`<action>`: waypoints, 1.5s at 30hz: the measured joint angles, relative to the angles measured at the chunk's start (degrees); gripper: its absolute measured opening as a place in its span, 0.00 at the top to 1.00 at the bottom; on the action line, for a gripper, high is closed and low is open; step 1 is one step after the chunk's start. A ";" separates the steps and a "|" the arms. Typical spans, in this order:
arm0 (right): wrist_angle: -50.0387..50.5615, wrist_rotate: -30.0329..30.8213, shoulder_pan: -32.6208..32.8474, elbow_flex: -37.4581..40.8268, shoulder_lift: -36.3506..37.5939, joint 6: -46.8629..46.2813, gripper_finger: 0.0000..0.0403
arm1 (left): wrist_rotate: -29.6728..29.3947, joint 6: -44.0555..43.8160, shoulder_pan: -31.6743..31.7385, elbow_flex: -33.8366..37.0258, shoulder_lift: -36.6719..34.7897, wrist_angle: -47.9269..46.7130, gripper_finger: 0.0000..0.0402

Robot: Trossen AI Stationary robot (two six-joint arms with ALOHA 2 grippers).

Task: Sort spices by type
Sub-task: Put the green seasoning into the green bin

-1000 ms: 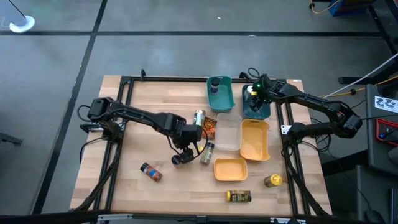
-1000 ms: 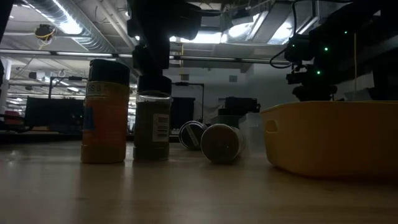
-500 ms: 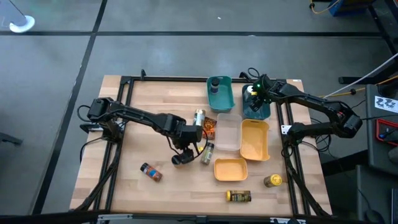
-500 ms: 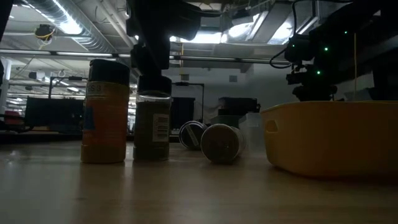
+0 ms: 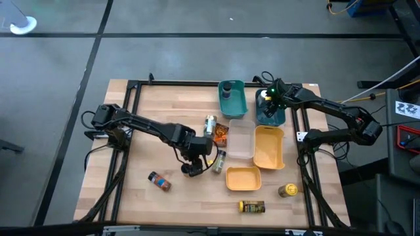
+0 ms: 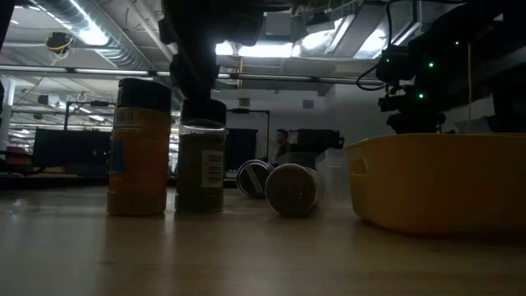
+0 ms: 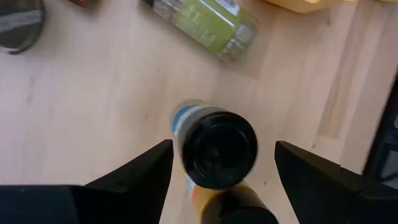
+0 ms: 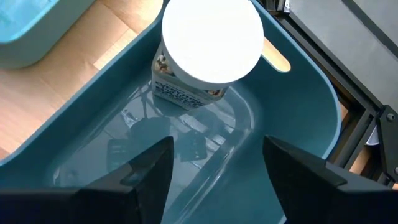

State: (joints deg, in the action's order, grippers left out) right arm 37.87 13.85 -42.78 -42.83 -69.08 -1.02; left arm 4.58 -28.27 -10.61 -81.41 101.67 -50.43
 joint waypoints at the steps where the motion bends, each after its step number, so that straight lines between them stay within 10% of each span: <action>1: 0.00 0.00 0.00 0.00 0.00 0.00 0.39 | -0.43 0.01 -0.13 0.00 0.00 0.00 0.34; 45: -0.25 -0.02 0.02 0.02 0.00 -0.01 0.39 | -9.52 5.90 -3.01 1.44 2.71 3.10 0.36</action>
State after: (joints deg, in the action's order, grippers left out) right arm 37.62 13.82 -42.76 -42.81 -69.08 -1.03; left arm -4.94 -22.37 -13.63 -79.97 104.38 -47.34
